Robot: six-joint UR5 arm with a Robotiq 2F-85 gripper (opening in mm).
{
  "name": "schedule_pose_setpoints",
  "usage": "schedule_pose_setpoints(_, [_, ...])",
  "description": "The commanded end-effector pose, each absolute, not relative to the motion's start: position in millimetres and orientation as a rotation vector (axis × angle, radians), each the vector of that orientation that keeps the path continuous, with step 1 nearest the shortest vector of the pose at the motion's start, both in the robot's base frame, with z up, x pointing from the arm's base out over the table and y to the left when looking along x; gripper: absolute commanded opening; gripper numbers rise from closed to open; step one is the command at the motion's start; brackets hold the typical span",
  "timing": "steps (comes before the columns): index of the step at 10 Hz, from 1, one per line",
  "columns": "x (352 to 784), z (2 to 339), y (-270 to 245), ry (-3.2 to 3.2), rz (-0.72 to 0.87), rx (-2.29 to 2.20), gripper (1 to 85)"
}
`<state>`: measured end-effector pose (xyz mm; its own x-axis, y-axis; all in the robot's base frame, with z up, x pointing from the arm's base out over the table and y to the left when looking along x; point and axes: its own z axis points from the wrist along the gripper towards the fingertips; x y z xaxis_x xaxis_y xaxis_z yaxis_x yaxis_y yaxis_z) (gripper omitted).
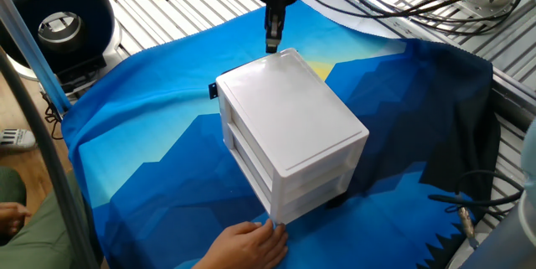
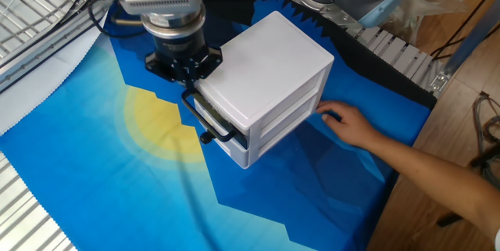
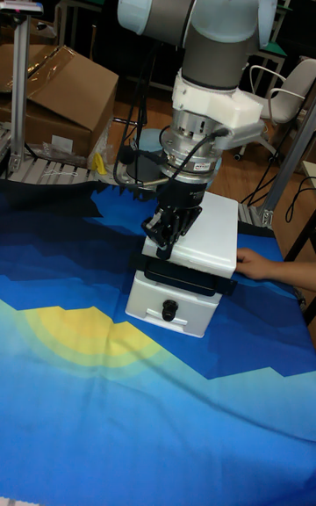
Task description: Take something out of a drawer
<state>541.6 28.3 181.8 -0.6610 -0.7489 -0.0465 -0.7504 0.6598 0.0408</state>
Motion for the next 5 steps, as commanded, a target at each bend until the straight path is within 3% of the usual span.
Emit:
schedule_pose_setpoints(1, [536.7,174.2,31.6,2.806,0.122,-1.400,1.3])
schedule_pose_setpoints(5, [543.6,179.6,27.2,2.798,0.088,-1.457,1.3])
